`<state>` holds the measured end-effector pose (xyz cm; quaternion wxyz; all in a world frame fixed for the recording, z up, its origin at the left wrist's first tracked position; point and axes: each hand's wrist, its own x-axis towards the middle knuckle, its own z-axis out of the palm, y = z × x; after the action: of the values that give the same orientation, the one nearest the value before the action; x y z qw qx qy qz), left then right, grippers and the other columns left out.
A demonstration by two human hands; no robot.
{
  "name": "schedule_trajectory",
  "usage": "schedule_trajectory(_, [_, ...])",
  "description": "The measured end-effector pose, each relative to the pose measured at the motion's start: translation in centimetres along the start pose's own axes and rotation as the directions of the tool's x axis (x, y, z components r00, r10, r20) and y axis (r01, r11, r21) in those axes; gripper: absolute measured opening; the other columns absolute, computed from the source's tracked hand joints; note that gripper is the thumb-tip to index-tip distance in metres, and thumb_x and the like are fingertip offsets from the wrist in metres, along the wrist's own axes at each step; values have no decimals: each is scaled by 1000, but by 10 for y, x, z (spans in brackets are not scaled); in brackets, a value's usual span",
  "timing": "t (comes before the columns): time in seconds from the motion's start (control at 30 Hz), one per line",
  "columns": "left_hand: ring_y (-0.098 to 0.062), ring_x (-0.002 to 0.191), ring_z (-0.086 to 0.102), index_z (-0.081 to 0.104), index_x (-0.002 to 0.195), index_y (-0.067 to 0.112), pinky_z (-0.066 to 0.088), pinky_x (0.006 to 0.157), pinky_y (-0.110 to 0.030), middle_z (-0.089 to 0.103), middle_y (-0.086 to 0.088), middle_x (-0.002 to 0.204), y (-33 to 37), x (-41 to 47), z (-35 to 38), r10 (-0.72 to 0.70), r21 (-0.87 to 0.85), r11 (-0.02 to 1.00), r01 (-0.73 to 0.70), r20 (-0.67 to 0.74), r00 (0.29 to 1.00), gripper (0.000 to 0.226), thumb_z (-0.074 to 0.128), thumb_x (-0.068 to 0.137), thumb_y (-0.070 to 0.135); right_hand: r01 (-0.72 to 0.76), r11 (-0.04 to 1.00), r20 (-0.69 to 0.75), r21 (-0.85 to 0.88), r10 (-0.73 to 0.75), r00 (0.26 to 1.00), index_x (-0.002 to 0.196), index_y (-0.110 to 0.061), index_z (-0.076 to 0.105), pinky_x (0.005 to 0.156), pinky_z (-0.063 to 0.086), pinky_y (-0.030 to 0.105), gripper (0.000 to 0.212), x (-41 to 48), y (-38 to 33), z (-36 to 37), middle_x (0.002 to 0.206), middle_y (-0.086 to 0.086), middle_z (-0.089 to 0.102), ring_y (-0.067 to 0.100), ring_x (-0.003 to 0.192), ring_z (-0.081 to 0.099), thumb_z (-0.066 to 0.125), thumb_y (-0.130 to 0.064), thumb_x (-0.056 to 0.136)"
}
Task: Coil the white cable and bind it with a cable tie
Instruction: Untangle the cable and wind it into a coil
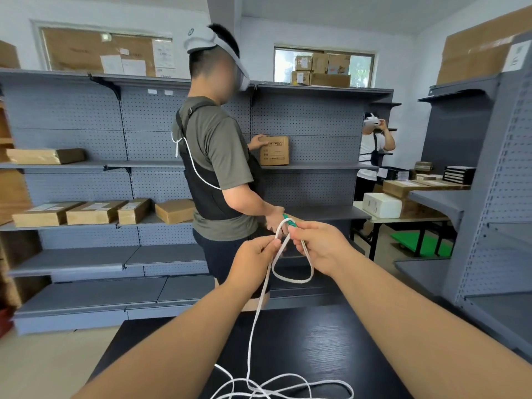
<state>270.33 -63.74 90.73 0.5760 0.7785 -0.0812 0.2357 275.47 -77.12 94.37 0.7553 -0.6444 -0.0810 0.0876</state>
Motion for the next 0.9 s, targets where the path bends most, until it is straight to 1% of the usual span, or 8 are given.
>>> schedule_trajectory(0.13, [0, 72, 64, 66, 80, 35, 46, 66, -10, 71, 12, 75, -5, 2, -3, -75, 21, 997, 73, 94, 993, 23, 51, 94, 24, -14, 994, -3, 105, 14, 1000, 101, -5, 67, 53, 49, 18, 18, -1, -3, -2, 90, 9, 68, 11, 71, 60, 65, -2, 83])
schedule_trajectory(0.3, [5, 57, 59, 69, 75, 27, 43, 58, -6, 69, 13, 60, -4, 10, -19, -89, 23, 996, 87, 131, 987, 18, 61, 89, 20, -6, 992, 6, 123, 5, 1000, 87, -7, 69, 55, 48, 16, 10, -1, -2, -8, 87, 7, 68, 11, 73, 60, 64, 0, 83])
schedule_trajectory(0.4, [5, 49, 54, 68, 72, 22, 42, 54, -7, 65, 10, 56, 6, 20, -33, -83, 104, 992, 66, 165, 983, 18, 63, 87, 15, 31, 999, 3, 24, -31, 1000, 106, -3, 67, 62, 46, 17, 25, -1, -1, -10, 89, 4, 68, 9, 74, 61, 66, 0, 81])
schedule_trajectory(0.53, [4, 46, 49, 65, 66, 21, 39, 51, -5, 60, 6, 59, 25, 30, -48, -79, 345, 938, -8, 238, 968, 23, 61, 88, 15, 132, 939, 10, -318, -135, 991, 100, -14, 67, 70, 44, 19, 22, -2, -6, -14, 106, 6, 66, 8, 84, 59, 70, -7, 80])
schedule_trajectory(0.6, [0, 50, 49, 63, 65, 22, 40, 53, -4, 59, 7, 60, 34, 33, -53, -84, 446, 894, -51, 278, 957, 24, 61, 89, 16, 261, 817, 21, -514, -292, 956, 117, -13, 60, 77, 43, 20, 39, -2, -10, -14, 112, 1, 62, 9, 92, 58, 72, -14, 79])
schedule_trajectory(0.7, [-6, 54, 48, 57, 58, 25, 42, 61, -14, 56, 8, 59, 43, 34, -56, -112, 555, 827, -96, 329, 938, 32, 60, 89, 17, 485, 457, 228, -746, -509, 830, 131, -19, 50, 87, 34, 16, 55, -5, -16, -9, 118, -10, 54, 6, 107, 51, 71, -23, 81])
schedule_trajectory(0.8, [-8, 57, 48, 62, 63, 19, 44, 70, -27, 57, 7, 60, 46, 34, -56, -142, 594, 798, -103, 351, 925, 26, 59, 89, 17, 559, 167, 435, -812, -464, 771, 130, -20, 53, 96, 32, 20, 50, -7, -15, -1, 130, -3, 57, 14, 120, 48, 67, -27, 83])
schedule_trajectory(0.9, [-11, 63, 52, 68, 75, 9, 47, 73, -30, 60, 3, 66, 44, 34, -57, -150, 611, 783, -120, 373, 916, 20, 59, 90, 19, 513, 89, 444, -854, -390, 807, 125, -20, 58, 94, 35, 26, 41, -8, -9, 3, 125, 0, 61, 17, 116, 50, 64, -29, 85])
